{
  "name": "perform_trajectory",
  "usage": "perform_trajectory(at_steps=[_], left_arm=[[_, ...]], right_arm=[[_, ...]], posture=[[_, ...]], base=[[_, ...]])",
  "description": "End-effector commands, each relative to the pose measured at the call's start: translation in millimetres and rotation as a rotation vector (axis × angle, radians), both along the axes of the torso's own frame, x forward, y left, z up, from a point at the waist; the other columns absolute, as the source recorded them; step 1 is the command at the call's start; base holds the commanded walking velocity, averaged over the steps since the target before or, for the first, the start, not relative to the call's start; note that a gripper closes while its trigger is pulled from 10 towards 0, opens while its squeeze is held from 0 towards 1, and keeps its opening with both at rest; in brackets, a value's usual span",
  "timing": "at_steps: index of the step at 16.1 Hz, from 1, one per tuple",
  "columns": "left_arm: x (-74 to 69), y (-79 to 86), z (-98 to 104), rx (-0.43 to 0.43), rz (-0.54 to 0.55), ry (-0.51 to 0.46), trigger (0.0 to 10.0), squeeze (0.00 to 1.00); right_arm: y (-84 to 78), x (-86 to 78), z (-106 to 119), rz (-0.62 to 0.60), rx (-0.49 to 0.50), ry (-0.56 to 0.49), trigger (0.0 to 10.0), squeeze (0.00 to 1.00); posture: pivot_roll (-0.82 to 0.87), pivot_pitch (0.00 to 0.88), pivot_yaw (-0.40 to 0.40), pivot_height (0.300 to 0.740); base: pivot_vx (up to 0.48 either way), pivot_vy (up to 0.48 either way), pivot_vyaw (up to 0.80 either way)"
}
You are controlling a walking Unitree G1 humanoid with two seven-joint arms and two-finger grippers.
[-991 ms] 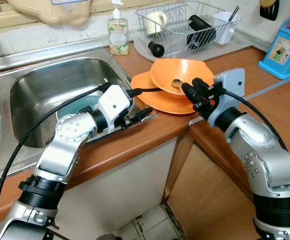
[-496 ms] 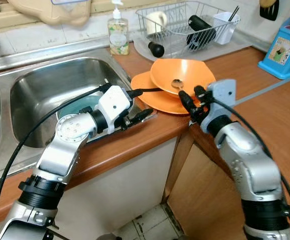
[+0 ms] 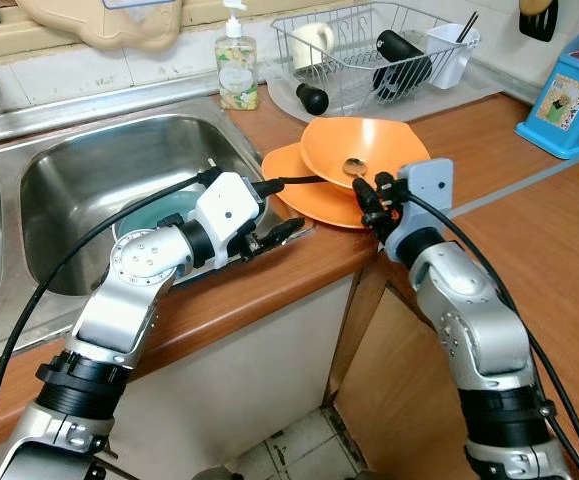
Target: Kitchen organization
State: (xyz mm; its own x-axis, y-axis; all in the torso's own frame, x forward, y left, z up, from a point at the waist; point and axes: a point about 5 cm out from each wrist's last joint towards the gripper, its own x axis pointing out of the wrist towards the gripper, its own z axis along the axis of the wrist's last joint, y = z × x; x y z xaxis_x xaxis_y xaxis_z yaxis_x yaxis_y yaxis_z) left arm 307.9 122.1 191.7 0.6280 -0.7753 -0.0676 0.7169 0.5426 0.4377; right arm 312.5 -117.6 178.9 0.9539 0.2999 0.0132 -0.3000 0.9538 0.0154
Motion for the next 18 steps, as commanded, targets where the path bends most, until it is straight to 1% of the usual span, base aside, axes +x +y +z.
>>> perform_trajectory(at_steps=[1,2,8,14,15,16,18], left_arm=[[-1.6,-0.3,2,0.017,-0.010,-0.009,10.0,0.00],[-1.8,-0.3,2,0.018,-0.010,-0.008,10.0,0.00],[-2.4,-0.1,1,0.020,-0.012,0.000,10.0,0.00],[-2.6,-0.4,1,0.021,-0.014,-0.001,10.0,0.00],[-2.6,-0.4,1,0.021,-0.014,-0.001,10.0,0.00],[-2.6,-0.4,2,0.021,-0.014,-0.002,10.0,0.00],[-2.8,-0.8,2,0.018,-0.012,-0.004,10.0,0.00]], right_arm=[[-1.1,3.1,5,-0.010,0.006,-0.021,1.6,0.00],[-1.4,4.3,6,-0.010,0.009,-0.023,0.0,0.00],[-4.1,6.6,6,-0.016,0.017,-0.028,0.0,0.00],[-16.0,6.1,23,-0.024,0.003,-0.092,0.0,0.00],[-16.0,6.1,23,-0.024,0.003,-0.092,0.0,0.00],[-18.1,5.5,27,-0.023,0.012,-0.103,0.0,0.00],[-27.0,2.1,37,-0.007,0.111,-0.129,0.0,0.00]], posture=[[-0.10,0.000,0.013,0.740],[-0.10,0.000,0.013,0.740],[-0.10,0.000,0.013,0.740],[-0.11,0.000,0.015,0.740],[-0.11,0.000,0.015,0.740],[-0.11,0.000,0.015,0.740],[-0.11,0.000,0.015,0.740]], base=[[0.000,0.000,0.00],[0.000,0.000,0.00],[0.000,0.000,0.00],[0.000,0.000,0.00],[0.000,0.000,0.00],[0.000,0.000,0.00],[0.000,0.000,0.00]])
